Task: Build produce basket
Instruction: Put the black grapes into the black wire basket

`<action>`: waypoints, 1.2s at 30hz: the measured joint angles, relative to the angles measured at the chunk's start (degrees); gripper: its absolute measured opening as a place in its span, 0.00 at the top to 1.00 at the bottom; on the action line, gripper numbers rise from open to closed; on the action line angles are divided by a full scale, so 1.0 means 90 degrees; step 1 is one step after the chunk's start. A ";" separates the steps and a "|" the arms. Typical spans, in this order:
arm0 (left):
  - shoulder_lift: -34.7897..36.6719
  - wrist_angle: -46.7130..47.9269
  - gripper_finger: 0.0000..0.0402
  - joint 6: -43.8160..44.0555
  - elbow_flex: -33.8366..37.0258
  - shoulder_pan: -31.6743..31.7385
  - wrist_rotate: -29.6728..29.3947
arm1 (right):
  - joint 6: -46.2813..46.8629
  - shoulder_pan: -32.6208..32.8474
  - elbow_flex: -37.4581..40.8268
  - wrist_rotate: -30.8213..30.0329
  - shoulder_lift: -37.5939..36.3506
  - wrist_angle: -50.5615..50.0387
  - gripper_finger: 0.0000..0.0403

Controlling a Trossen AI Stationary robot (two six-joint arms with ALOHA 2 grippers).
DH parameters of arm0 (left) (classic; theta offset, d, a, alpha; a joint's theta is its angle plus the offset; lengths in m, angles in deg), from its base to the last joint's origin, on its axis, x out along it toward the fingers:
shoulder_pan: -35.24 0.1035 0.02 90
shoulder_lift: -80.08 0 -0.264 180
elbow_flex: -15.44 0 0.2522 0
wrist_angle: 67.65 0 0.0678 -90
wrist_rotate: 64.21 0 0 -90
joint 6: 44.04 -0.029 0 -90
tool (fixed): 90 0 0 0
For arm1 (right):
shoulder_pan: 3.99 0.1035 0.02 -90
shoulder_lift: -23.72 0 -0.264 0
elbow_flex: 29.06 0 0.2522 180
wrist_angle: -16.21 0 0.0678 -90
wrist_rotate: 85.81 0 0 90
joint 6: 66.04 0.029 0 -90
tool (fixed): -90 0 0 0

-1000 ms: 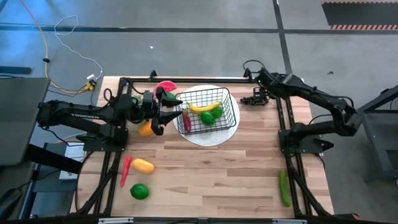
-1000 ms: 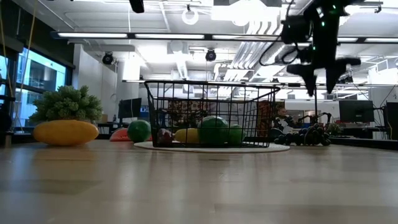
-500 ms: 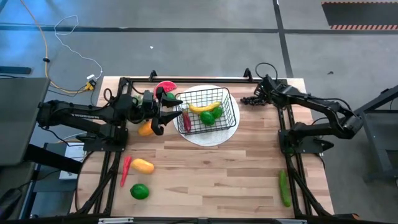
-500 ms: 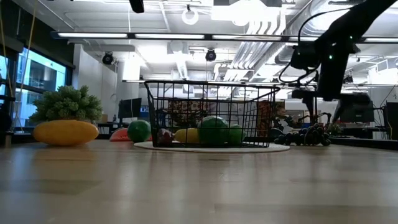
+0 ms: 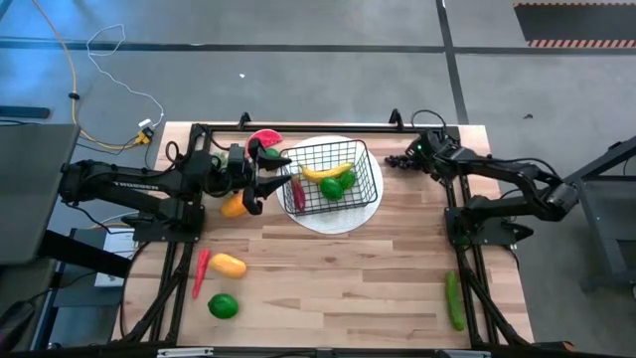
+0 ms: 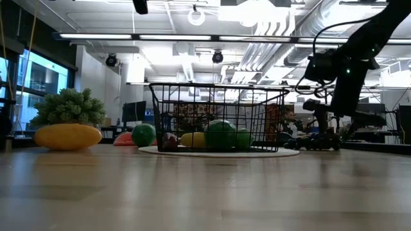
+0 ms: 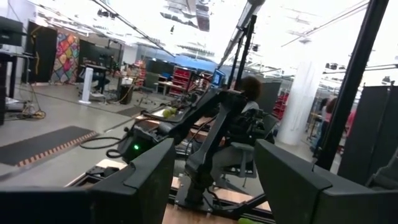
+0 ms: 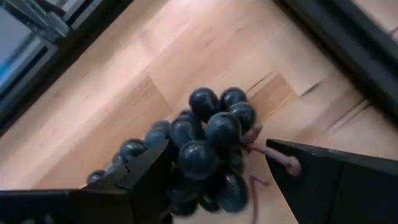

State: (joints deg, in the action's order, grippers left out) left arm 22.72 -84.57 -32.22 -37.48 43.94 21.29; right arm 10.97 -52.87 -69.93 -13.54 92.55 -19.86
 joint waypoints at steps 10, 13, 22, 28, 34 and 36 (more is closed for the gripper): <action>0.0000 0.0001 0.47 0.0005 -0.0002 0.0001 -0.0098 | 0.0341 -0.0123 0.0204 -0.0076 0.0237 0.0887 0.38; 0.0000 0.0001 0.47 0.0015 -0.0002 0.0001 -0.0098 | 0.0240 -0.0155 0.0204 0.0055 0.0512 0.1083 0.39; 0.0000 0.0001 0.47 0.0017 -0.0002 0.0001 -0.0096 | 0.0275 -0.0153 0.0182 0.0081 0.0955 0.1464 0.39; 0.0000 0.0001 0.47 0.0017 -0.0002 0.0001 -0.0078 | 0.0276 -0.0155 0.0190 0.0077 0.0966 0.1402 0.53; 0.0000 0.0001 0.47 0.0019 -0.0002 -0.0001 -0.0081 | -0.0034 -0.0153 0.0205 0.0127 0.0870 0.1410 0.78; 0.0000 0.0001 0.47 0.0018 -0.0002 0.0001 -0.0081 | -0.0325 -0.0153 0.0223 0.0165 0.0697 0.1421 0.84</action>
State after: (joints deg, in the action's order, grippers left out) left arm 22.72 -84.56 -32.06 -37.50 43.95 20.56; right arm 8.05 -54.25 -67.92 -12.05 98.83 -7.07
